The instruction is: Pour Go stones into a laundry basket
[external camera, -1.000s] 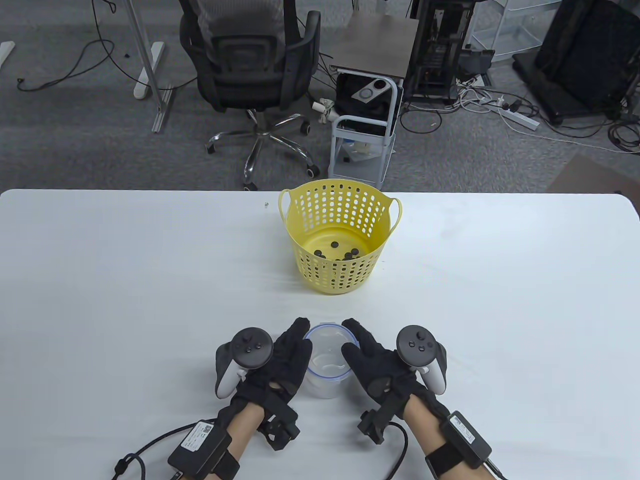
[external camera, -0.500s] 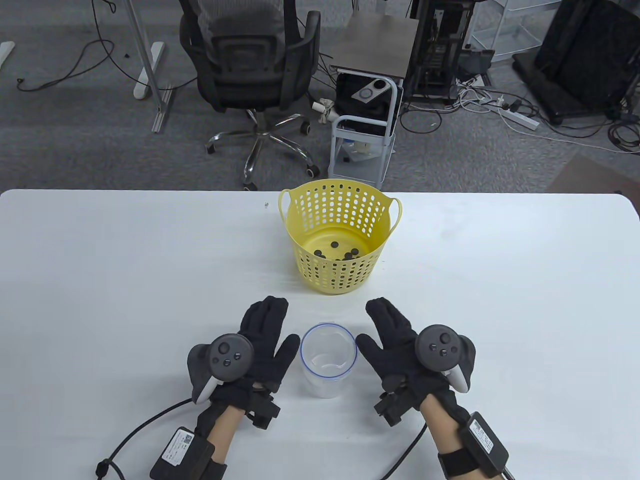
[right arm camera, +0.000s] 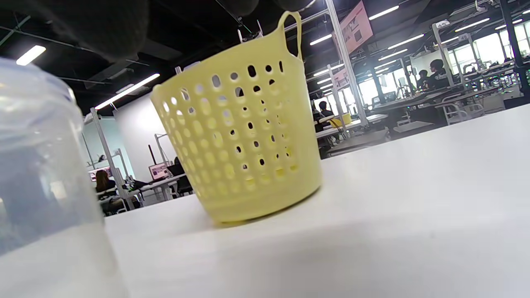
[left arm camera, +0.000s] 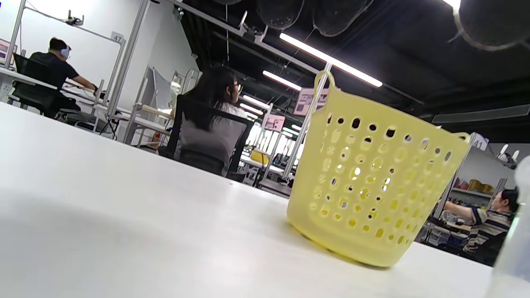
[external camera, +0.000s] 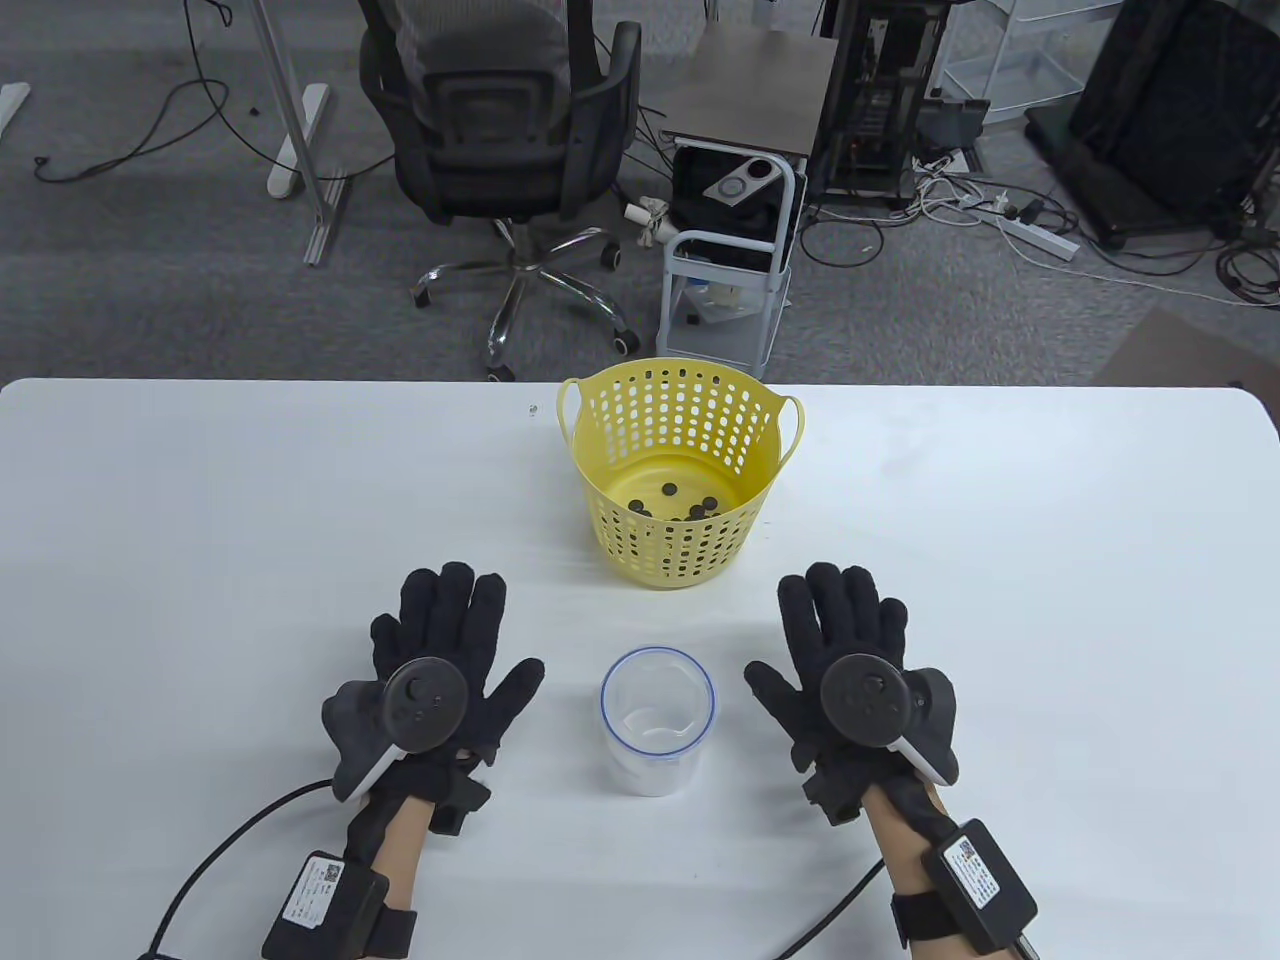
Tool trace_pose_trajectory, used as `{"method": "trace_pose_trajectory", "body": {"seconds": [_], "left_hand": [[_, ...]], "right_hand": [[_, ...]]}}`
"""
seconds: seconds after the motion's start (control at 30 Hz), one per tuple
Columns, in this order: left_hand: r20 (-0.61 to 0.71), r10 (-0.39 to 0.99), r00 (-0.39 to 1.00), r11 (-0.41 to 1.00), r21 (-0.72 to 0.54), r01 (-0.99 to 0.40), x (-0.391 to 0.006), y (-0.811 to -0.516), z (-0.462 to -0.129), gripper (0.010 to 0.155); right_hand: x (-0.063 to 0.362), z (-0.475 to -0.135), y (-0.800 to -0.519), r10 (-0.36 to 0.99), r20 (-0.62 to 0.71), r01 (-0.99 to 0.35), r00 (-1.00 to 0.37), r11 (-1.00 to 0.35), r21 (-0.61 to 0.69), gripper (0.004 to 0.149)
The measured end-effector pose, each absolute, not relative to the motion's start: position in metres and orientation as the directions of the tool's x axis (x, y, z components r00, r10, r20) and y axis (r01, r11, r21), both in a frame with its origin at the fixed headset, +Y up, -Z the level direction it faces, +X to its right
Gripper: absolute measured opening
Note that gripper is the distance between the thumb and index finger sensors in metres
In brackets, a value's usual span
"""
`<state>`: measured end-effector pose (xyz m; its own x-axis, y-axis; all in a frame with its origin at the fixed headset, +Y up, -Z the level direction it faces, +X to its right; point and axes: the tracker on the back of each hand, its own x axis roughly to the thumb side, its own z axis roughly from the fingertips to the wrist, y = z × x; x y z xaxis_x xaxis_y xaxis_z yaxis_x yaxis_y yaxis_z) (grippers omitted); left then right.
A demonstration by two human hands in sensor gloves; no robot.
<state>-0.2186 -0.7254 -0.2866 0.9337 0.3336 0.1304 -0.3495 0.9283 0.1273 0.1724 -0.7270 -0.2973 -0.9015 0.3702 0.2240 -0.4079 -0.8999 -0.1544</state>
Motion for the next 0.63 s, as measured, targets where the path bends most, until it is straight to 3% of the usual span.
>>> {"method": "trace_pose_trajectory", "body": {"seconds": [0.63], "left_hand": [[0.024, 0.243, 0.97, 0.97, 0.019, -0.243, -0.226, -0.755, -0.302, 0.089]], "right_hand": [[0.17, -0.309, -0.762, 0.293, 0.146, -0.3, -0.945, -0.953, -0.031, 0.086]]}}
